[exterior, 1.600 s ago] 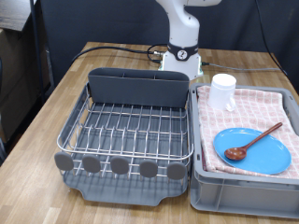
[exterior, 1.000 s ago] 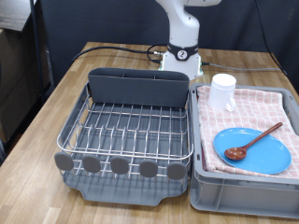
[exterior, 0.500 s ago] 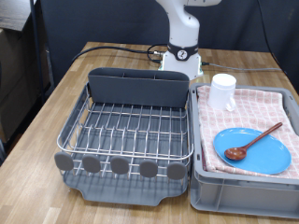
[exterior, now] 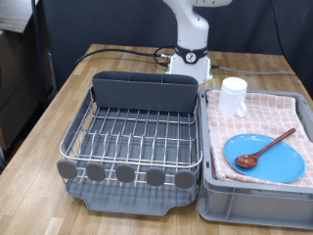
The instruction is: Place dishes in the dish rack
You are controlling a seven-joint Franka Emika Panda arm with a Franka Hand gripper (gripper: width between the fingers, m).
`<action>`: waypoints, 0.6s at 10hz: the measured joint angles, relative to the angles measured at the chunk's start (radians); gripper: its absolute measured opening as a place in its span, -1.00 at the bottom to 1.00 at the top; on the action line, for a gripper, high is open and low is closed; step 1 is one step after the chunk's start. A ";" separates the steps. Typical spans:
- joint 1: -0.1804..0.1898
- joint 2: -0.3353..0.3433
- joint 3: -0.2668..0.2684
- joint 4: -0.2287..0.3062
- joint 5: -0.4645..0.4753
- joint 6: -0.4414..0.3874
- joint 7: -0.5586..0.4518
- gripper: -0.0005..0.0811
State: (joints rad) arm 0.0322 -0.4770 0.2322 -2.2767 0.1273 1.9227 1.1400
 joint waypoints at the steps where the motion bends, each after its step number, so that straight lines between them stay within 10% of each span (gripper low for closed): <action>1: 0.000 0.039 0.021 0.025 -0.001 0.009 0.044 0.98; 6: -0.001 0.217 0.093 0.128 -0.060 0.098 0.181 0.98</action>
State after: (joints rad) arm 0.0311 -0.2598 0.3250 -2.1491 0.0671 2.0206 1.3214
